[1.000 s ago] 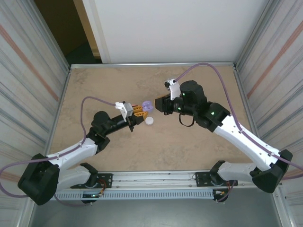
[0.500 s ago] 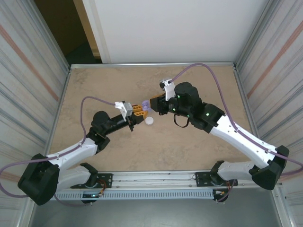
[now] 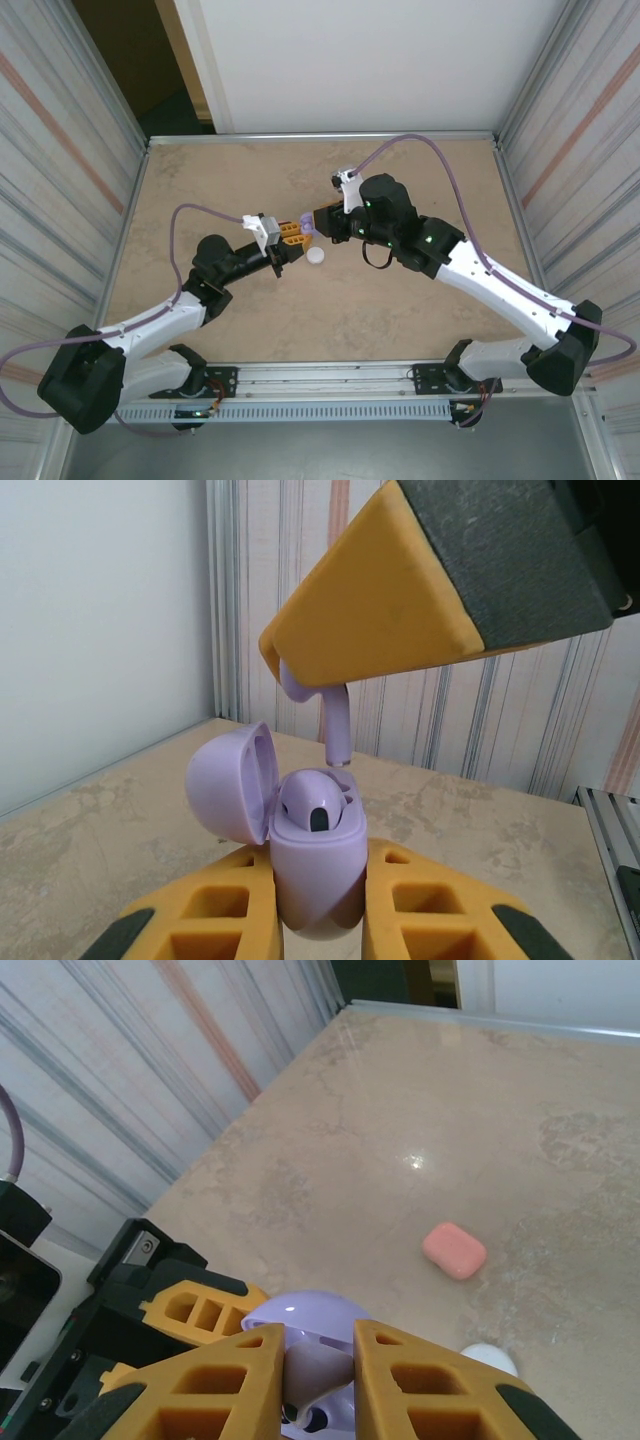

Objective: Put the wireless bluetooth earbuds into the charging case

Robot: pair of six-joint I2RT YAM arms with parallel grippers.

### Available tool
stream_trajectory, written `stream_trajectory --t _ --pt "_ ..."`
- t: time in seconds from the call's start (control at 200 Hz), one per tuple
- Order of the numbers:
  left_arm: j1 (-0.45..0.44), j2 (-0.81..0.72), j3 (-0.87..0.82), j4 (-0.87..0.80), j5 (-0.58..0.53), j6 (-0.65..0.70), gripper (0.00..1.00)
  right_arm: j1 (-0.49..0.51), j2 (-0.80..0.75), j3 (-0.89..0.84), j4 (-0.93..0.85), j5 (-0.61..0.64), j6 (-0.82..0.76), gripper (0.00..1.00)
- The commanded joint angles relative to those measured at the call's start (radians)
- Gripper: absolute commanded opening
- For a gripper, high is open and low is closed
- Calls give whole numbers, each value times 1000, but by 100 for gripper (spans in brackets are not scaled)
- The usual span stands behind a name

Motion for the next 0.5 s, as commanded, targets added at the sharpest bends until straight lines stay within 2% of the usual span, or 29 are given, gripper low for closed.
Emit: stream_trajectory --t 0.0,0.496 --pt "-6 -5 34 31 -7 -12 0 10 15 6 7 19 -3 22" --pt "-7 -9 34 28 -9 -12 0 17 17 3 -38 53 -5 23"
